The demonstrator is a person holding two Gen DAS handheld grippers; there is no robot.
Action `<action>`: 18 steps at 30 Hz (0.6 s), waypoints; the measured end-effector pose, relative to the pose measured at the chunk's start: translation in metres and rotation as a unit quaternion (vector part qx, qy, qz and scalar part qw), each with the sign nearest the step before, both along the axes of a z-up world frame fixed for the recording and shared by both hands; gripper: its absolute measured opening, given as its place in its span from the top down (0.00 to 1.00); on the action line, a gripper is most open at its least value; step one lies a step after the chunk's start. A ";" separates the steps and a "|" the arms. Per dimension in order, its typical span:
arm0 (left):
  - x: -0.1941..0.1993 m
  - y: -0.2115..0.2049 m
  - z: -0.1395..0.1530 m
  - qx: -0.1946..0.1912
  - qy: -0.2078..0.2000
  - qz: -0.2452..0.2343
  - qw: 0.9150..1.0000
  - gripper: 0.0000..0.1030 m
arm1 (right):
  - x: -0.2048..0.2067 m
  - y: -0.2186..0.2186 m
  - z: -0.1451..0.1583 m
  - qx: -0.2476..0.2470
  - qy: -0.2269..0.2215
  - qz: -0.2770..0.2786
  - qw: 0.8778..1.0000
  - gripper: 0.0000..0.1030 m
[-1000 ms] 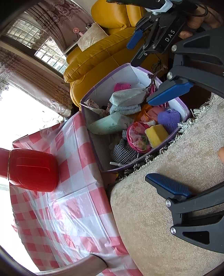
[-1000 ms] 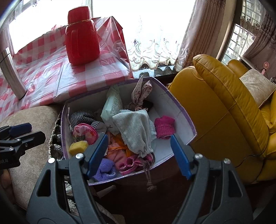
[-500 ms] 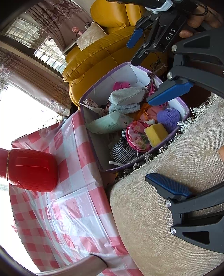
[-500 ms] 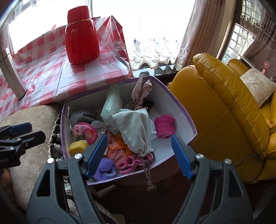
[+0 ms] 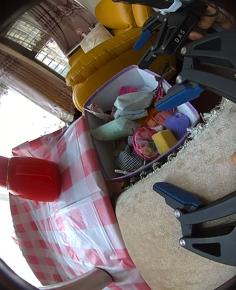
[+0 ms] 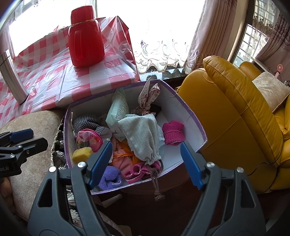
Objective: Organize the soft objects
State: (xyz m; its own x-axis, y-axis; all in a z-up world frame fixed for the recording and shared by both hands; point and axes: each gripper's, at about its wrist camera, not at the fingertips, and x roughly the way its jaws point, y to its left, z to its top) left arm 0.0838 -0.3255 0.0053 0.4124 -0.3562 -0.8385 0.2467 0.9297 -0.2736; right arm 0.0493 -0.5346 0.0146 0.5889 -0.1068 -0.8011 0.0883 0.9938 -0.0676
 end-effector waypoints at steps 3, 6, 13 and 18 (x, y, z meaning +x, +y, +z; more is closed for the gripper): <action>0.000 0.000 0.000 0.000 0.001 0.000 1.000 0.21 | 0.000 0.000 0.000 0.000 0.001 0.000 1.000 0.23; 0.000 0.000 0.000 0.000 0.001 0.000 1.000 0.21 | 0.000 0.000 0.000 0.000 0.000 0.000 1.000 0.22; 0.000 0.000 0.000 0.000 0.001 0.000 1.000 0.21 | 0.000 0.000 0.000 0.001 0.002 0.000 1.000 0.22; 0.001 0.000 0.000 0.001 0.002 -0.001 1.000 0.20 | 0.000 0.000 -0.002 0.001 0.002 0.000 1.000 0.22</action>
State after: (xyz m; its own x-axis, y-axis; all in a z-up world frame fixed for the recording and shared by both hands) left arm 0.0844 -0.3259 0.0049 0.4092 -0.3545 -0.8407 0.2470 0.9301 -0.2720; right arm 0.0495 -0.5350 0.0127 0.5853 -0.1055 -0.8040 0.0888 0.9939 -0.0658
